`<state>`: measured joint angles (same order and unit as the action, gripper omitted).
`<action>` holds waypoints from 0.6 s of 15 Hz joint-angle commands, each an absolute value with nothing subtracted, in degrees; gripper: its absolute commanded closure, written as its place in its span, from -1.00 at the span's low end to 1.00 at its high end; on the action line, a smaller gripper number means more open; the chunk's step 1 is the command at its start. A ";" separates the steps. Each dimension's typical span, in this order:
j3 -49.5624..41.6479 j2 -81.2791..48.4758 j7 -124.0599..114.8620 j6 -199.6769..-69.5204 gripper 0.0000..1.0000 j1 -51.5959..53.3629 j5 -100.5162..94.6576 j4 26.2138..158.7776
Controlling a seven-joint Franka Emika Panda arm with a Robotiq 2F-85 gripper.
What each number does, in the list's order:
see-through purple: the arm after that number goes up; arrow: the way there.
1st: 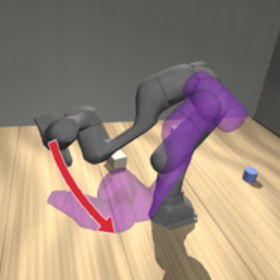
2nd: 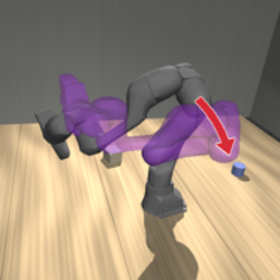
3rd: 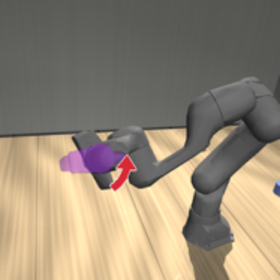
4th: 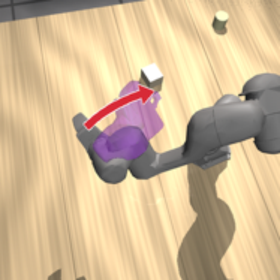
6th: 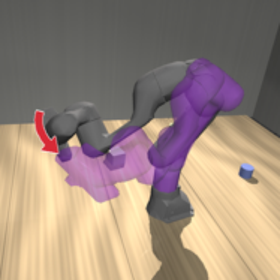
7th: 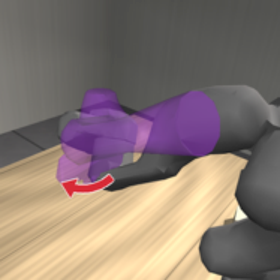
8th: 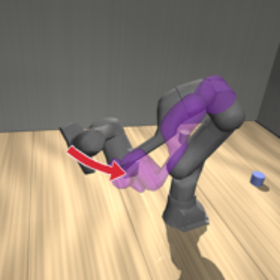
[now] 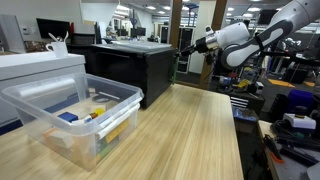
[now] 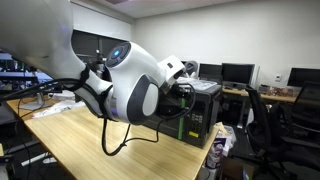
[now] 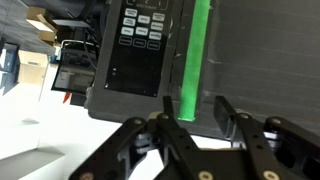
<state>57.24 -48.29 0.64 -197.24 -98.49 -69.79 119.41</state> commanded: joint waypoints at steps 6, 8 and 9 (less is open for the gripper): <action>58.25 -43.18 -3.39 -191.55 -0.76 -98.72 -65.79 121.61; 59.64 -41.53 -5.55 -187.18 -0.96 -98.99 -63.64 122.30; 60.64 -40.53 -7.17 -184.71 -1.00 -99.19 -62.52 122.62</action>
